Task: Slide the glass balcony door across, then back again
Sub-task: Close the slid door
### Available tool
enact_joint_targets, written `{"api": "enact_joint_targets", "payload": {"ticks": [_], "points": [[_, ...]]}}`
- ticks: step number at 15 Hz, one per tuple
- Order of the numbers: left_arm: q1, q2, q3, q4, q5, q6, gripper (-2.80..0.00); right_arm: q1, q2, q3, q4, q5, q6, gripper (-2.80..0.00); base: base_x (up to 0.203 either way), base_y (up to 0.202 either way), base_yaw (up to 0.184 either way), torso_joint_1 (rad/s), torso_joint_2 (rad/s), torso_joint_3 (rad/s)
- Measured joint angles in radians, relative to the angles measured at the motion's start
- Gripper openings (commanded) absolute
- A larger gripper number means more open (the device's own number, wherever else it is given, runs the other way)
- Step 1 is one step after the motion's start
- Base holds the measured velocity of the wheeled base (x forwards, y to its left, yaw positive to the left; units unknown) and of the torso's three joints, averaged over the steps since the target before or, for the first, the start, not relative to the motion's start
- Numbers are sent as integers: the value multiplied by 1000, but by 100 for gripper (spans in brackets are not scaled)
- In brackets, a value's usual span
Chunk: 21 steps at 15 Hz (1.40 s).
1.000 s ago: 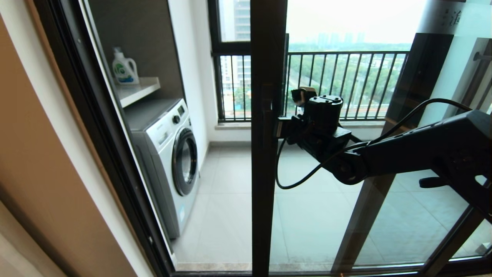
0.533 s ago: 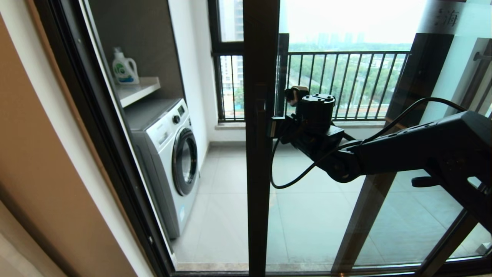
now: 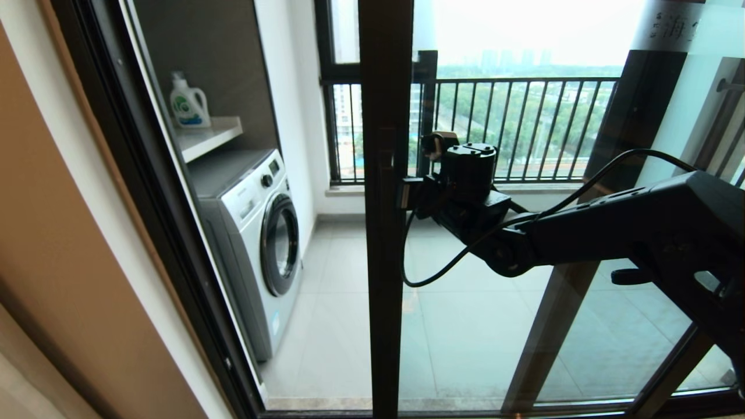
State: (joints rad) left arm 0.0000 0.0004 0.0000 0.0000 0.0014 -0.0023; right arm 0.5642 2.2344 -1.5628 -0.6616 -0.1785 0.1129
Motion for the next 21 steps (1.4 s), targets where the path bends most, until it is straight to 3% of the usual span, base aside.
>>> {"api": "enact_joint_targets", "payload": {"ticks": [7, 11, 16, 21], "points": [[0, 0, 0, 0, 0, 0, -280, 30, 32, -53, 16, -13, -1, -280, 0, 0, 0, 0, 0, 0], [0, 0, 0, 0, 0, 0, -280, 19, 19, -4, 10, -22, 3, -280, 0, 0, 0, 0, 0, 0], [0, 0, 0, 0, 0, 0, -280, -28, -101, 203, -46, -19, 6, -280, 0, 0, 0, 0, 0, 0], [0, 0, 0, 0, 0, 0, -280, -72, -429, 592, -110, -4, 15, -280, 0, 0, 0, 0, 0, 0]]}}
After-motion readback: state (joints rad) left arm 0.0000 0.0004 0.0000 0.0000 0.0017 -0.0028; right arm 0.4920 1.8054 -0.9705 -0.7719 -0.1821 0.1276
